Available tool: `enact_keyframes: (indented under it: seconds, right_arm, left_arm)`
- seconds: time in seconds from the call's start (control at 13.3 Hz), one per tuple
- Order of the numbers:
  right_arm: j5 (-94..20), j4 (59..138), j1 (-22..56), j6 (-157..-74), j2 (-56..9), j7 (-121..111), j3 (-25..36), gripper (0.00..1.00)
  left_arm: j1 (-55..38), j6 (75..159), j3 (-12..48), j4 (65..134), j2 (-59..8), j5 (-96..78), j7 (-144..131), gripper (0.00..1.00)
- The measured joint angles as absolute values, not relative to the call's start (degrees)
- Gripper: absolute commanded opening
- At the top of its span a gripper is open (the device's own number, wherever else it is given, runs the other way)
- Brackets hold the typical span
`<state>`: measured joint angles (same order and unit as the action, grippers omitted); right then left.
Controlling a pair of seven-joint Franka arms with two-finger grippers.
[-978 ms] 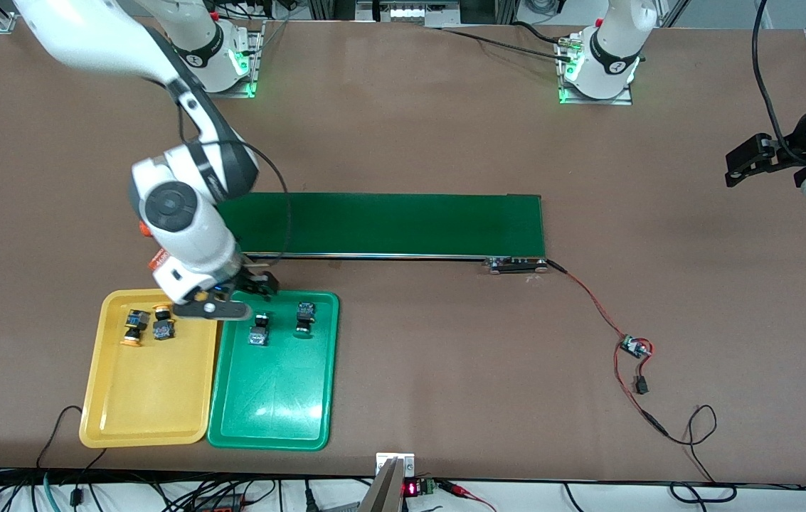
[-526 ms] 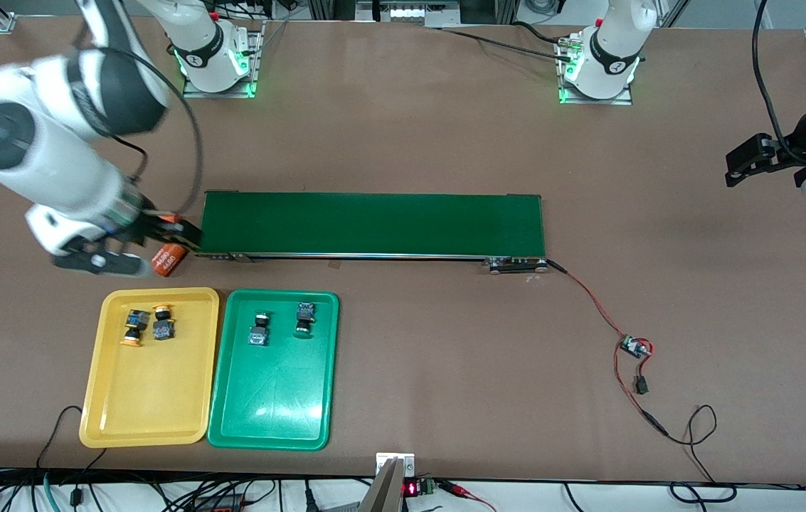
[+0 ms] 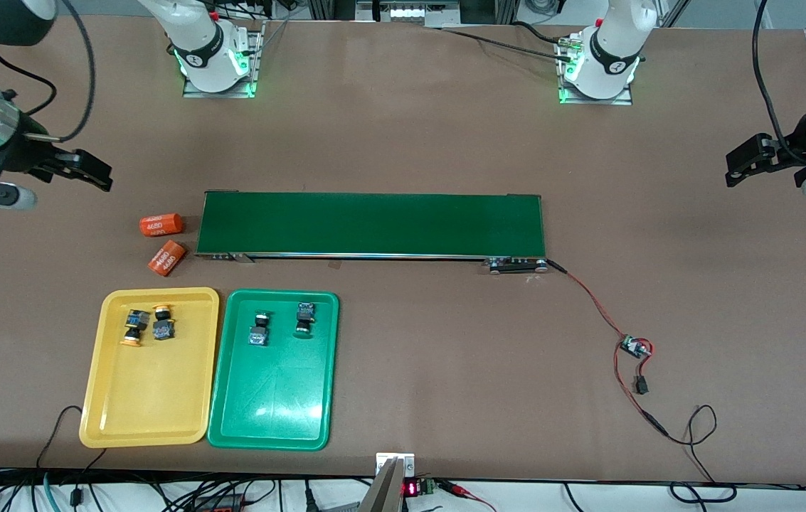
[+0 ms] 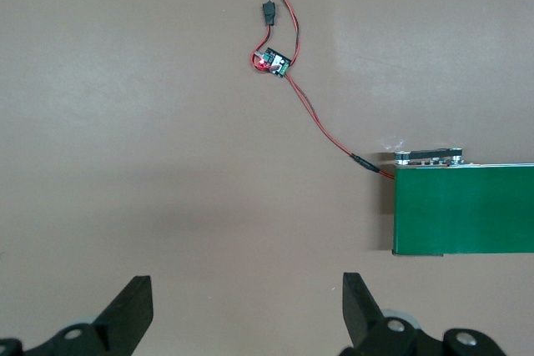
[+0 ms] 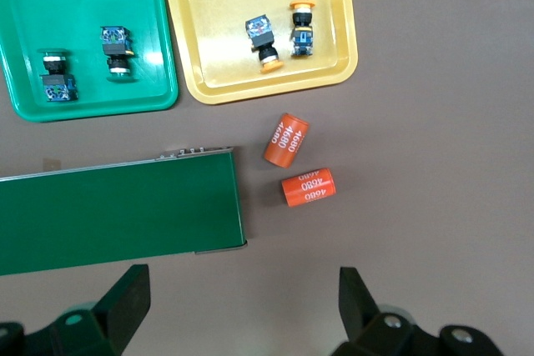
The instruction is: Sort buttons by color to trays
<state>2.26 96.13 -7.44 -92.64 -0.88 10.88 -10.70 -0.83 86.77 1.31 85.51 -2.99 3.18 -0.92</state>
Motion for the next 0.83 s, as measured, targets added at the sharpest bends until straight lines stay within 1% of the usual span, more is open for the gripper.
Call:
enact_keyframes:
  seconds: [0.15, 0.45, 0.6, 0.83]
  right_arm:
    - [2.10, 96.32, -5.20, -92.59, -1.19, 10.12, -8.17, 1.00]
    - [2.09, 96.35, -4.04, -91.82, -1.23, 10.12, -7.87, 1.00]
    - [2.09, 96.34, -3.71, -89.07, -1.16, 10.12, -6.73, 1.00]
    - [2.08, 96.31, 0.37, -88.57, -1.12, 8.02, -0.06, 1.00]
  left_arm:
    - [-0.83, 86.76, 1.31, 85.51, -2.99, 3.18, -0.92, 1.00]
    - [-0.83, 86.76, 1.32, 85.51, -2.99, 3.18, -0.92, 1.00]
    - [-0.83, 86.76, 1.32, 85.51, -2.99, 3.18, -0.92, 1.00]
    - [-0.83, 86.76, 1.43, 85.51, -2.99, 3.12, -0.92, 1.00]
